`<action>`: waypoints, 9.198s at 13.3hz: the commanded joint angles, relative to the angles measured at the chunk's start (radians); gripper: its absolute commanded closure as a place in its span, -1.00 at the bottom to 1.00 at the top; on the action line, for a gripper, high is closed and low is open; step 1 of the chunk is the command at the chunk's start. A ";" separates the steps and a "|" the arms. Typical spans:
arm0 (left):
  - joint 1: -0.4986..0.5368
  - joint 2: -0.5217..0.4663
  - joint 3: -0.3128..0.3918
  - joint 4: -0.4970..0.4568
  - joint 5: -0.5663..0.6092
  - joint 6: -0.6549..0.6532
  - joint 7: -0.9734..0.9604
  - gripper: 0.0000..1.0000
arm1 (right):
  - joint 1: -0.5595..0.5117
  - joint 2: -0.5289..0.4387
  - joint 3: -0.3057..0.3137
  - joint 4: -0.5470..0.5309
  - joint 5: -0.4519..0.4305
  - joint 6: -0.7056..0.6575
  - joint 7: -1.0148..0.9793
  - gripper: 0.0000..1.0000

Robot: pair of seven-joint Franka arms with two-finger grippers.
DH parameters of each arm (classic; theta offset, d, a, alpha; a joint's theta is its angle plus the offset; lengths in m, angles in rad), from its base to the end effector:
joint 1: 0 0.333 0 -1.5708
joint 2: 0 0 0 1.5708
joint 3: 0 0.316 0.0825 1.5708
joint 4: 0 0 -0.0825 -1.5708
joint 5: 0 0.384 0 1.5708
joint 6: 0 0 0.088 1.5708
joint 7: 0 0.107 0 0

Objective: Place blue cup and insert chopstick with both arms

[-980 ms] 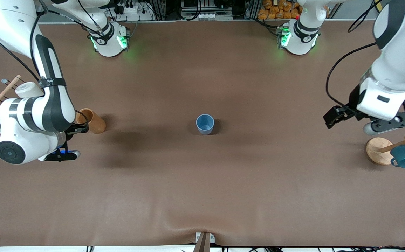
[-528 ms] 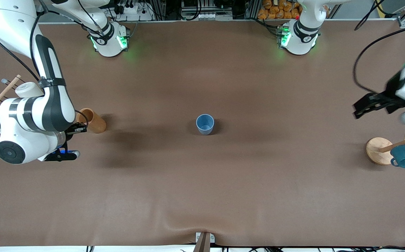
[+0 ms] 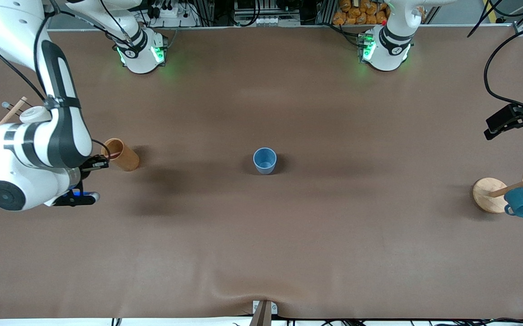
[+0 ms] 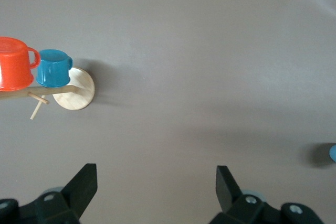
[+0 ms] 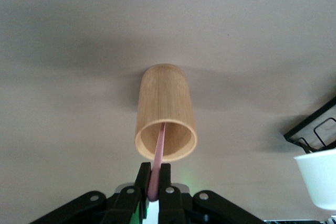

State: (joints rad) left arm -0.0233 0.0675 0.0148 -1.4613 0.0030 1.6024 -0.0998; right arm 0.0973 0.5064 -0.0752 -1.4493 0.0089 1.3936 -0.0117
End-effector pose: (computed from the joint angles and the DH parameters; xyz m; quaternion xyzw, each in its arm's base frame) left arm 0.5794 -0.0049 0.6410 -0.9983 -0.0456 -0.0368 0.0000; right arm 0.6293 0.0221 0.3649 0.9607 0.0153 -0.2766 0.0158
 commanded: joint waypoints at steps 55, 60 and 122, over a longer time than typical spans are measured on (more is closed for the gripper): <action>-0.018 -0.107 -0.045 -0.151 0.020 0.028 0.037 -1.00 | 0.575 0.041 0.184 0.162 0.031 0.458 0.213 1.00; -0.012 -0.110 -0.044 -0.152 0.021 0.024 0.038 -1.00 | 0.567 0.030 0.184 0.165 -0.003 0.453 0.214 -1.00; -0.010 -0.098 -0.041 -0.126 -0.003 -0.009 0.084 -1.00 | -0.117 -0.496 0.109 -0.007 -0.050 -0.045 -0.158 -1.00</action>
State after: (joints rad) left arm -0.0408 -0.0405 -0.0241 -1.6149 0.0146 1.6200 -0.0403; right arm -0.0037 0.0387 0.0144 -1.4453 -0.0273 1.3482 -0.2296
